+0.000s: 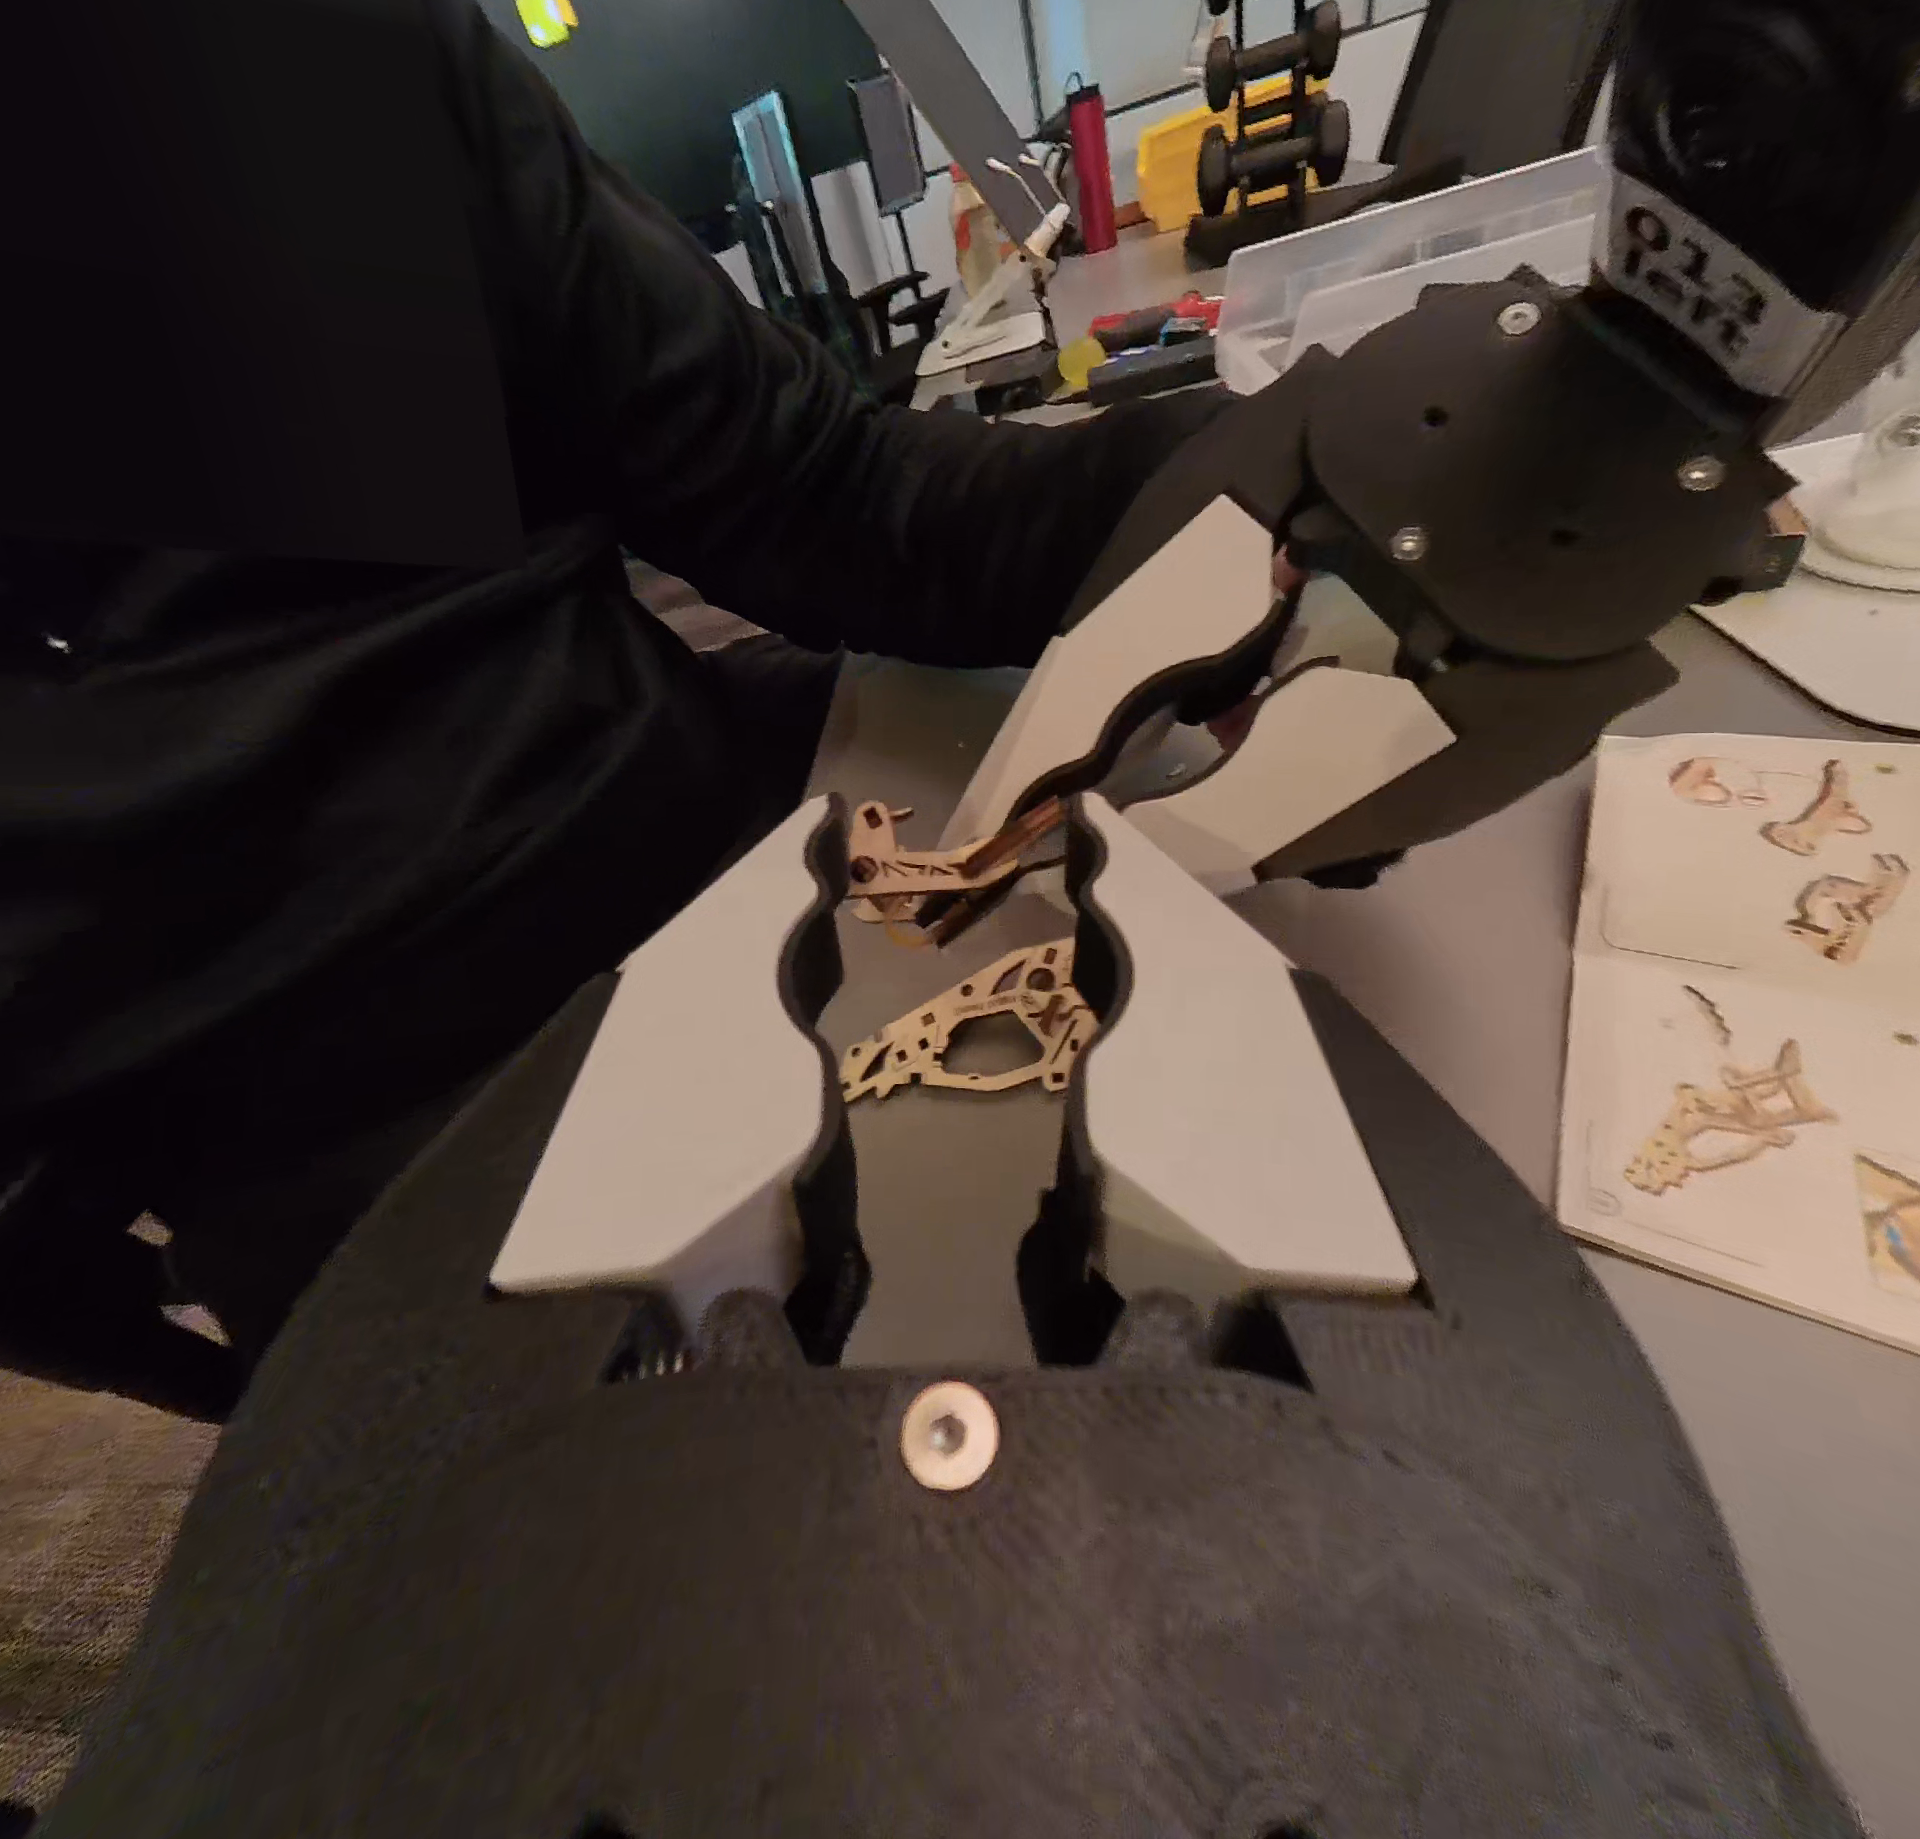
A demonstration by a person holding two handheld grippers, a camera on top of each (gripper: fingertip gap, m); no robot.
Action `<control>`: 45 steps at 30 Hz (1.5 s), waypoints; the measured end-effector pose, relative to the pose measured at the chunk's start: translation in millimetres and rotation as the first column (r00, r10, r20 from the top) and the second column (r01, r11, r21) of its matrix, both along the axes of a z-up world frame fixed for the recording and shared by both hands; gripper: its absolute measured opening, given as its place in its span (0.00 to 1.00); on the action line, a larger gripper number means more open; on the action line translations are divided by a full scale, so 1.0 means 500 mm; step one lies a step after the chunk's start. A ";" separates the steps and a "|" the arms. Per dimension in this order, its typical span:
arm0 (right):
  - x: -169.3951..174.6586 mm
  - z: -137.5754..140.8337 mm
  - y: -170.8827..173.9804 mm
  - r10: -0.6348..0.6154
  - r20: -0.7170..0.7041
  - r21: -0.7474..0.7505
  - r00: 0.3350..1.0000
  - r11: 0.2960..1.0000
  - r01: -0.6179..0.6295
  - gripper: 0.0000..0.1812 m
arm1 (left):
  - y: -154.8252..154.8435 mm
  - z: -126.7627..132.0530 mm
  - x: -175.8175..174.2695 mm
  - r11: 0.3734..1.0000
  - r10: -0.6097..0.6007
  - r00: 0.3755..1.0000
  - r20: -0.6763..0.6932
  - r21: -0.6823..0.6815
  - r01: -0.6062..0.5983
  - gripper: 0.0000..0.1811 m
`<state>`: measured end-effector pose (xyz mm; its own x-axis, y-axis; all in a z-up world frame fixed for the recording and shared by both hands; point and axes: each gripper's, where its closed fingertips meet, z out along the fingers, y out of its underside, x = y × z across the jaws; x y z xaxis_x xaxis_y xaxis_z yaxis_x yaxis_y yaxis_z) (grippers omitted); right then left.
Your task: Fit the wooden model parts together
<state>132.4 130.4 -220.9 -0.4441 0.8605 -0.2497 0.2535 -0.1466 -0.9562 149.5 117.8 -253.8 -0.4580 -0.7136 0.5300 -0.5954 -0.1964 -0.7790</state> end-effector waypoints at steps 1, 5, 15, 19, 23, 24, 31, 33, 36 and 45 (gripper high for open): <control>0.001 0.000 -0.001 0.005 -0.002 -0.006 1.000 1.000 -0.005 0.21 | 0.000 -0.001 0.000 1.000 -0.004 1.000 0.000 0.000 0.004 0.01; 0.002 0.002 0.004 -0.014 -0.025 -0.019 1.000 1.000 0.014 0.20 | 0.008 0.000 0.005 1.000 0.015 1.000 0.004 -0.021 -0.015 0.02; 0.007 -0.021 0.061 -0.154 -0.002 -0.108 0.988 0.982 0.153 0.20 | 0.091 -0.001 -0.047 0.920 0.392 0.920 0.028 -0.003 -0.392 0.30; 0.007 -0.034 0.073 -0.177 0.026 -0.124 0.984 0.976 0.179 0.20 | 0.095 -0.028 -0.081 0.843 0.537 0.842 -0.045 0.049 -0.535 0.33; 0.004 -0.078 0.073 -0.209 0.137 -0.038 0.968 0.976 0.216 0.20 | 0.050 -0.081 -0.104 0.780 0.620 0.773 -0.132 0.205 -0.591 0.33; 0.001 -0.096 0.071 -0.217 0.180 -0.003 0.959 0.975 0.221 0.20 | 0.039 -0.101 -0.112 0.768 0.635 0.754 -0.168 0.242 -0.593 0.33; -0.031 -0.155 0.052 -0.220 0.299 0.116 0.928 0.974 0.193 0.20 | 0.004 -0.166 -0.124 0.706 0.700 0.682 -0.211 0.344 -0.619 0.25; -0.037 -0.158 0.048 -0.216 0.307 0.134 0.927 0.974 0.183 0.20 | -0.002 -0.169 -0.119 0.709 0.693 0.693 -0.197 0.355 -0.609 0.21; -0.044 -0.164 0.041 -0.207 0.325 0.151 0.923 0.975 0.166 0.20 | -0.006 -0.169 -0.116 0.711 0.687 0.702 -0.187 0.372 -0.597 0.19; -0.053 -0.166 0.036 -0.190 0.343 0.198 0.920 0.972 0.127 0.20 | -0.009 -0.168 -0.111 0.736 0.660 0.732 -0.168 0.341 -0.585 0.15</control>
<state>106.0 148.4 -303.7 -0.2072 0.9553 -0.2107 0.5691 -0.0575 -0.8202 94.1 113.5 -337.7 0.2671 -0.9078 0.3234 -0.5929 -0.4194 -0.6875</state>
